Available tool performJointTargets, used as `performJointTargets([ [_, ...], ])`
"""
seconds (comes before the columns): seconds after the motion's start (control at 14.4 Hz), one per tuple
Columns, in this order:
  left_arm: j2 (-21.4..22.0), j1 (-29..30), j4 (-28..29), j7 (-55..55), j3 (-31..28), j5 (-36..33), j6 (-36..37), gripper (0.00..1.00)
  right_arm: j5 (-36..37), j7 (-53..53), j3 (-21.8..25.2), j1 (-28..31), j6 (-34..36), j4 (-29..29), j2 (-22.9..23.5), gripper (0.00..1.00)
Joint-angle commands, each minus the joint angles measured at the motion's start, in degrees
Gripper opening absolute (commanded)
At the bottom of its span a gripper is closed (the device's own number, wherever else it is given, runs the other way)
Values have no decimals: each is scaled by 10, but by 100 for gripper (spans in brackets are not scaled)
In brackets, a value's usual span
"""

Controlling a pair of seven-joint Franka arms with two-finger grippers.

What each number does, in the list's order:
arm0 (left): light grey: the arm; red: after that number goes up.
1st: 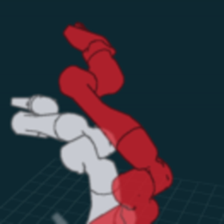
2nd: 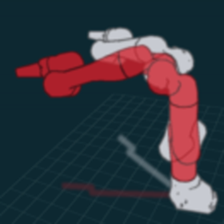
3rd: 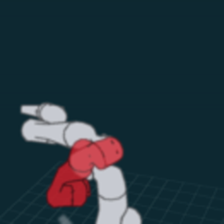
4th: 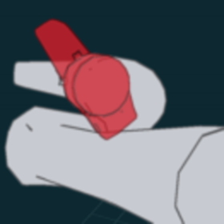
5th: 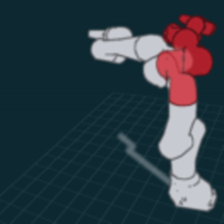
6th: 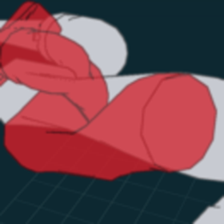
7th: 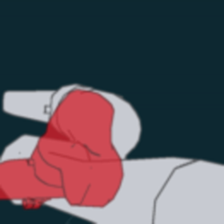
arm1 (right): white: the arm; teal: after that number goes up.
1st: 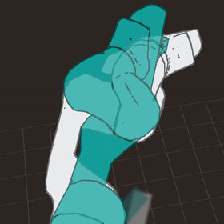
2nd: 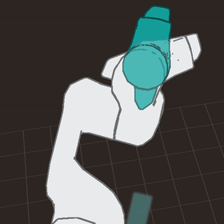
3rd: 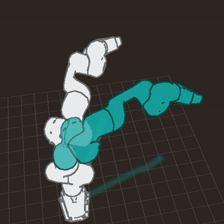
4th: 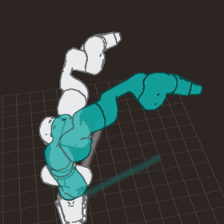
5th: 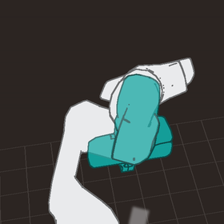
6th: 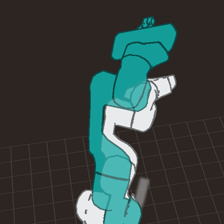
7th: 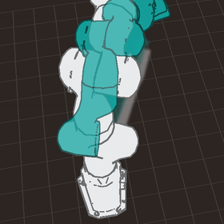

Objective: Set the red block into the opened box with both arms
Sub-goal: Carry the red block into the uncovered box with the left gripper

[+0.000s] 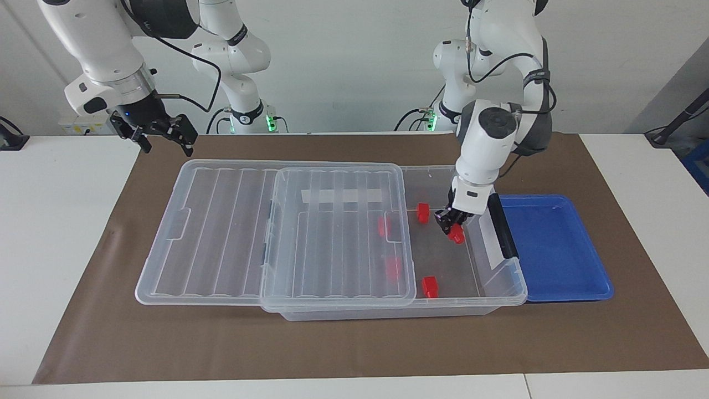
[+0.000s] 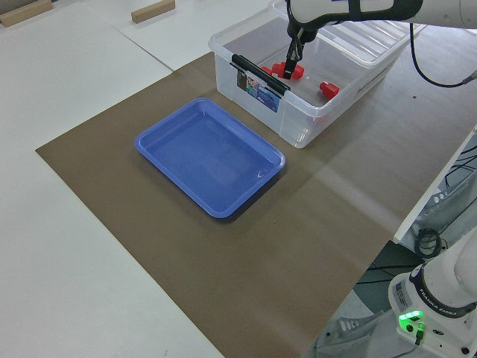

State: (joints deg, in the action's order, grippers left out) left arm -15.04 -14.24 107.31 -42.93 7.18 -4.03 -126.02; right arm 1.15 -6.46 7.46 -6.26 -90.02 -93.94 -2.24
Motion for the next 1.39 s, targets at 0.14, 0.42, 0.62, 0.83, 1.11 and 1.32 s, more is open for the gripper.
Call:
performJointTargets([
  [0.14,-41,-5,18,-4,-8,-31,-67,7,-7,15,0,6,-6,-16,-13,100],
  [0.42,-54,1,43,-2,-9,-48,-111,7,-7,15,0,6,-6,-16,-14,100],
  [0.62,-57,1,43,-2,-10,-49,-112,63,-7,15,0,6,-6,-19,-15,100],
  [0.83,-56,-1,40,-7,-11,-49,-96,100,-7,52,2,11,-13,-21,-15,87],
  [1.11,-36,3,27,-17,-12,-49,-50,100,-7,84,1,20,-28,-26,-15,0],
  [1.32,1,3,8,-19,-12,-43,10,100,-6,87,3,33,-60,-27,-13,0],
])
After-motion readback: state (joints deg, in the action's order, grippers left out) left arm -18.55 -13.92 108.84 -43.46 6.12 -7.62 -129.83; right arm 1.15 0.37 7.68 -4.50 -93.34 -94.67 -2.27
